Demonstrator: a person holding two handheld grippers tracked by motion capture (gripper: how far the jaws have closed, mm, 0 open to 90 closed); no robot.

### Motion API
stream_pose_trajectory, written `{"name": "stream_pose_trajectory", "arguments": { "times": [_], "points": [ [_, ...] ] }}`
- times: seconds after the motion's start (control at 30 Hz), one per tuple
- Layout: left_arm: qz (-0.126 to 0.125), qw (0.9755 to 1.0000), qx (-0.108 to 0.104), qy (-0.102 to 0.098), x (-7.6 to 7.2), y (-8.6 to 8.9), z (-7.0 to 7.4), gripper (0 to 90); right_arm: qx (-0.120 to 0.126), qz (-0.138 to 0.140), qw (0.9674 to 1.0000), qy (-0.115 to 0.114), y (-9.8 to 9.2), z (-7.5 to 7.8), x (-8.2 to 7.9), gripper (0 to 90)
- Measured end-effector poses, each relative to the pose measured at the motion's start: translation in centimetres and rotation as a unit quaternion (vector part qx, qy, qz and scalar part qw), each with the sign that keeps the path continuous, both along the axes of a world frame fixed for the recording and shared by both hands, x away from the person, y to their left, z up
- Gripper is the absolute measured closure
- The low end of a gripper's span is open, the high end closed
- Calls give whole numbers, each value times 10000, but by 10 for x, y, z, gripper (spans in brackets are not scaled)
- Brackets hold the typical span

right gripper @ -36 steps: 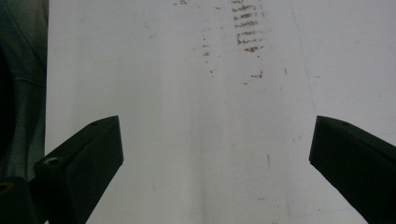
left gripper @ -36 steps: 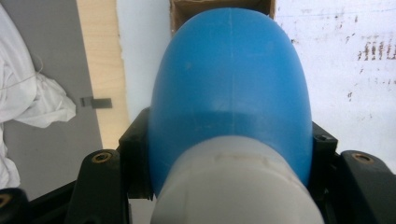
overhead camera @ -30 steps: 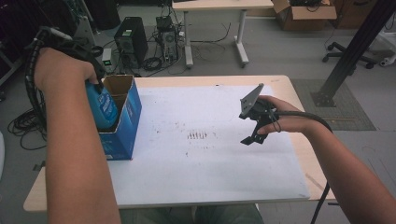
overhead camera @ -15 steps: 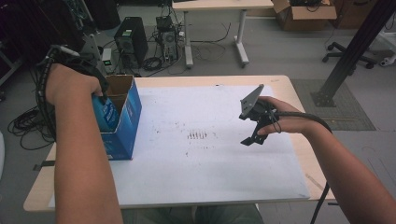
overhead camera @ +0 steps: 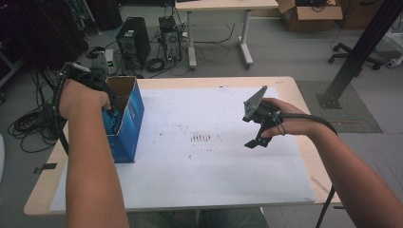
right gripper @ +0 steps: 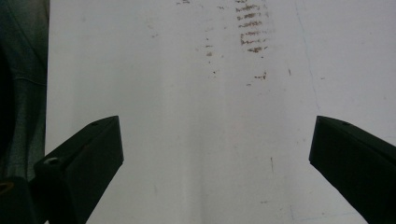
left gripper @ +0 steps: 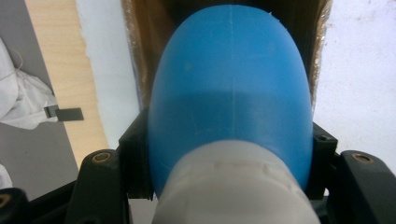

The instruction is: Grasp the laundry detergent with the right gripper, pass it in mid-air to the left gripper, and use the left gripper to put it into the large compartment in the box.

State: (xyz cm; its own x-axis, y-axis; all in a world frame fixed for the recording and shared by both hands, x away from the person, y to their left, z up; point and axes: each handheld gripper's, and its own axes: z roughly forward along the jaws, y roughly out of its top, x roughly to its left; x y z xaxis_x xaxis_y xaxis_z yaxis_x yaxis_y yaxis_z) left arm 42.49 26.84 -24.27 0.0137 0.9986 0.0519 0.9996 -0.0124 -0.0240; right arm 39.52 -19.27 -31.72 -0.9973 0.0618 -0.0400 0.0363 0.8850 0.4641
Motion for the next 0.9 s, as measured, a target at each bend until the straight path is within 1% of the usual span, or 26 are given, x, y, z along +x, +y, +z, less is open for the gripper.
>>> {"name": "stream_pose_trajectory", "arguments": {
  "times": [0.3,0.77,0.9],
  "points": [
    [-14,10000,3,17,1,0,-17,383,-32,5,10000,30,-2,-1,1,30],
    [-74,9999,10,74,4,0,-35,382,-54,-23,10000,51,-5,-2,1,30],
    [-130,9999,51,39,5,-2,-39,382,-63,-38,10000,61,-6,-3,1,30]
  ]
}}
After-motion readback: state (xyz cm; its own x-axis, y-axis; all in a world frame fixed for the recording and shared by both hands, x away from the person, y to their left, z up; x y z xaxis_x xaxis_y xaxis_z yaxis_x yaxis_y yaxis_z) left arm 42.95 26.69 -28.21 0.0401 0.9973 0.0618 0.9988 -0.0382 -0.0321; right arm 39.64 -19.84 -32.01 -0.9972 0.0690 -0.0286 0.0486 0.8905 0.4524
